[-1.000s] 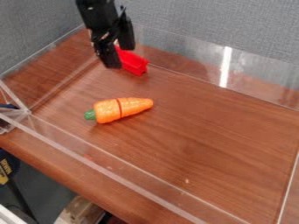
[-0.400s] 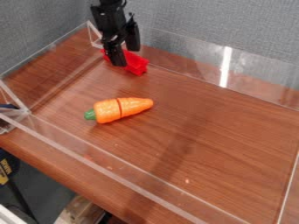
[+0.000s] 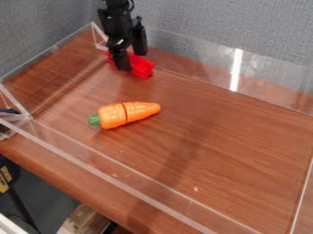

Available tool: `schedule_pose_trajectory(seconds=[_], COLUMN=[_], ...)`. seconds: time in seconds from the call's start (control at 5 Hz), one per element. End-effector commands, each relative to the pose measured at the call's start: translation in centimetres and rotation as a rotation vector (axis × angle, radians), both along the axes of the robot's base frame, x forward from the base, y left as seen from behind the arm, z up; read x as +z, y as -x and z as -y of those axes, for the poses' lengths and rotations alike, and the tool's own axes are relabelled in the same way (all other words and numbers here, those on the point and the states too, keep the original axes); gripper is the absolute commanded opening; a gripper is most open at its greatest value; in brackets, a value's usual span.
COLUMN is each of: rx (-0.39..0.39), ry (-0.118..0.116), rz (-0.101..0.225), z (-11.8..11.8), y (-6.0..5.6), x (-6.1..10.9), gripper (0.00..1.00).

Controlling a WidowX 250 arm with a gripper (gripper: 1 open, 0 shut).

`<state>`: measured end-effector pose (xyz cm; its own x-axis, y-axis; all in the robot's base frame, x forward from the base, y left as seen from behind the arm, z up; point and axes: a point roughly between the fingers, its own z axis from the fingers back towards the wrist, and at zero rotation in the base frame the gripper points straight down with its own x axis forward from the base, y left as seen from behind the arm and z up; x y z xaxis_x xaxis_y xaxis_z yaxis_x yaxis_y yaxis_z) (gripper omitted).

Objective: Remove the red object from the blue plate and put it on the table

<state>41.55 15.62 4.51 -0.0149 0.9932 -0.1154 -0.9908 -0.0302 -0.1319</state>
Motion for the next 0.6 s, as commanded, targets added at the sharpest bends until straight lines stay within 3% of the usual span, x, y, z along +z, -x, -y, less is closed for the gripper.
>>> schedule_pose_trajectory(seconds=[0.0,0.4], rx=[0.027,0.037], ry=[-0.041,-0.055], rz=[0.059,0.056], z=[0.3,1.4], y=[-0.3,-0.7], x=[1.5,0.0], gripper=[0.00,0.00])
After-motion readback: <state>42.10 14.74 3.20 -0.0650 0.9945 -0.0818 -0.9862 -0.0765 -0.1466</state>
